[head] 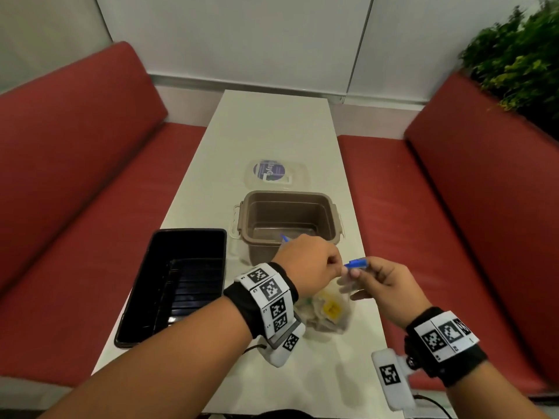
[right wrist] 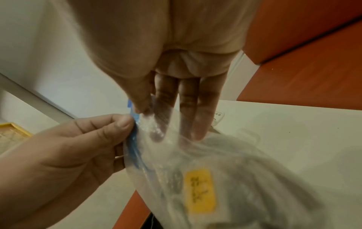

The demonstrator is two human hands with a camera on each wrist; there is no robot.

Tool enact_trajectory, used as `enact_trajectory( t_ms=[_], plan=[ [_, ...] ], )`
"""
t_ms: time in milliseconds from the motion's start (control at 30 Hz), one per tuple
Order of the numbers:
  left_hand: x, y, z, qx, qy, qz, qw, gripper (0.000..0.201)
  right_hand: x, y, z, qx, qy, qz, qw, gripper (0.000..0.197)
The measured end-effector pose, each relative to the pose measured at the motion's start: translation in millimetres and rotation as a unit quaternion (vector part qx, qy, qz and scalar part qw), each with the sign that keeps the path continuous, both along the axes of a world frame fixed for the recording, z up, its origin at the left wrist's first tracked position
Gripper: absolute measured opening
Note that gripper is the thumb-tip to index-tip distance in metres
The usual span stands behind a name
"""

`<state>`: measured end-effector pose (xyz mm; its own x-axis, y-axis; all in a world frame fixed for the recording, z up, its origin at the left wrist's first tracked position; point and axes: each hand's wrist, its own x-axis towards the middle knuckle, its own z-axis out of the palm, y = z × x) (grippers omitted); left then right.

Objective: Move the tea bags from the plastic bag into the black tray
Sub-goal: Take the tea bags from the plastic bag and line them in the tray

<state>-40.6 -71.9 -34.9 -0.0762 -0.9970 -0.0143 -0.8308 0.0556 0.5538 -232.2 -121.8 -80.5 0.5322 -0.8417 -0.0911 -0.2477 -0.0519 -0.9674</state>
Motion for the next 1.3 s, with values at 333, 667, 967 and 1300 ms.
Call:
enact_trajectory(
  t_ms=[333, 667, 967, 1300],
  plan=[
    [-23, -1, -16, -0.047, -0.054, -0.027, 0.997, 0.026, -4, -6, -25, 0.024, -0.009, 0.031, 0.999, 0.063],
    [38, 16, -49, 0.1, -0.204, -0.066, 0.972, 0.023, -30, -16, -26, 0.096, -0.016, -0.048, 0.994, 0.026],
    [51, 21, -41, 0.134, -0.154, -0.067, 0.977, 0.031, -34, -24, -37, -0.042, 0.058, -0.01, 0.997, 0.033],
    [-8, 9, -48, 0.037, 0.045, 0.011, 0.998, 0.019, -13, -7, -43, 0.016, 0.163, -0.137, 0.977, 0.08]
  ],
)
